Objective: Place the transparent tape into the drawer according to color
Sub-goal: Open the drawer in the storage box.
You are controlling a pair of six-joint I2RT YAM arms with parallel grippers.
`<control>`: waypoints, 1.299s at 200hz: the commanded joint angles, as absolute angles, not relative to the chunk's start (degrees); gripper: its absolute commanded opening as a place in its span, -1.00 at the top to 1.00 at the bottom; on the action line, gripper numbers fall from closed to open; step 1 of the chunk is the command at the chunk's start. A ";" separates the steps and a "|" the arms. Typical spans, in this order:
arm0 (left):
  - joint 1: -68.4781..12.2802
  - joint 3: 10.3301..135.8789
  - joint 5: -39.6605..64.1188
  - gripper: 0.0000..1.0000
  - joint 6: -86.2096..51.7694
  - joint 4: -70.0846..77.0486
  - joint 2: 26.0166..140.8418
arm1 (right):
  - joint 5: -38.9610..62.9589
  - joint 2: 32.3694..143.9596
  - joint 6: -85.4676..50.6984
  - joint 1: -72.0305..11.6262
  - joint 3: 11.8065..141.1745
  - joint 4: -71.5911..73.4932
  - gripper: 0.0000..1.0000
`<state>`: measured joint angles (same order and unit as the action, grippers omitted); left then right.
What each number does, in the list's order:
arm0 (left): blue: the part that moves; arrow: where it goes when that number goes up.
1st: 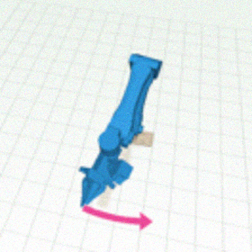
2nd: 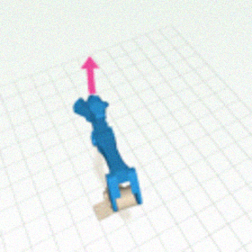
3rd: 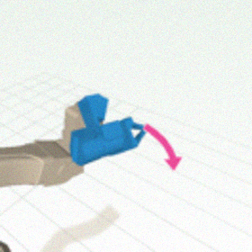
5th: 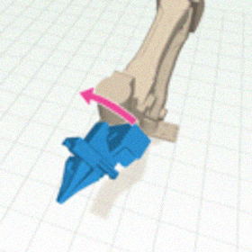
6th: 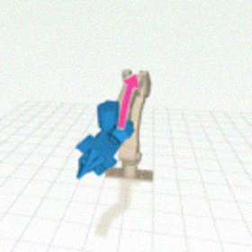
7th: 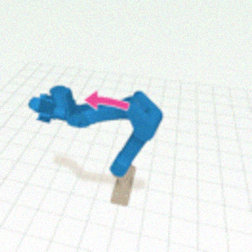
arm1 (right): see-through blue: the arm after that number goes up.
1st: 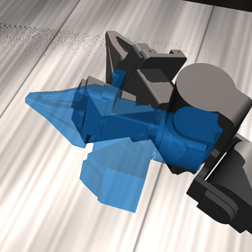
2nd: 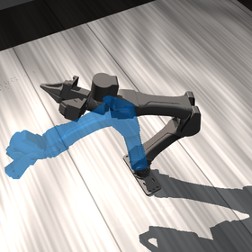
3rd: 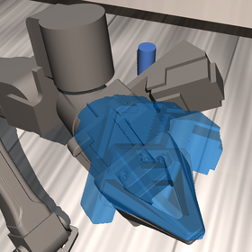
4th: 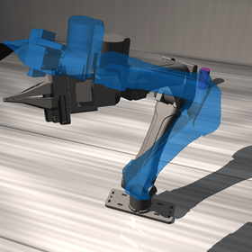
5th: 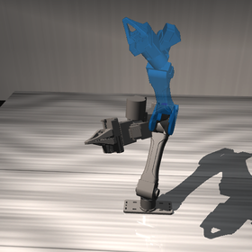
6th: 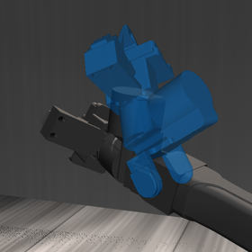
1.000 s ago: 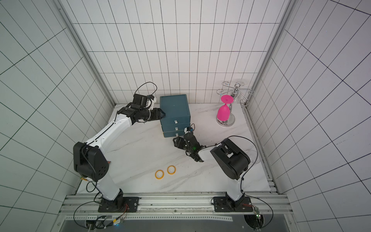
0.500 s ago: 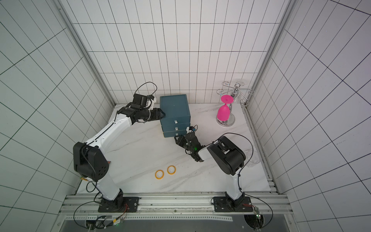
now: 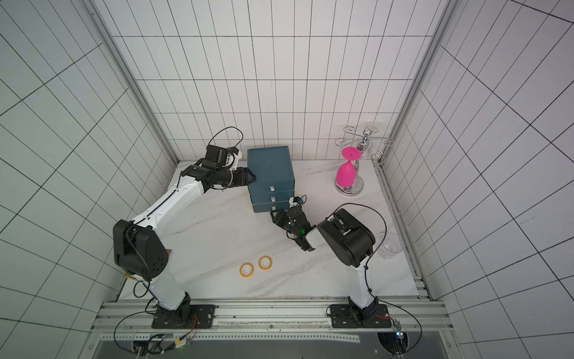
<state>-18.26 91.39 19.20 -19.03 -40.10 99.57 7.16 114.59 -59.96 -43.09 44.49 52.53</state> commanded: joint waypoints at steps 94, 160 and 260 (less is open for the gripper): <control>-18.02 92.02 19.07 -0.22 -17.53 -43.24 101.07 | 4.58 115.97 -60.36 -42.63 47.70 56.25 0.24; -18.02 92.02 19.36 -0.22 -17.36 -43.39 101.10 | 3.12 117.49 -61.50 -42.63 48.69 56.51 0.40; -17.75 92.11 19.61 -0.21 -17.22 -43.77 101.16 | -0.09 118.39 -63.53 -42.45 48.49 59.62 1.00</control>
<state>-17.96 91.53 19.88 -18.55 -40.53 99.57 1.93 117.25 -62.89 -43.09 46.81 57.23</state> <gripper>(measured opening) 0.605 0.042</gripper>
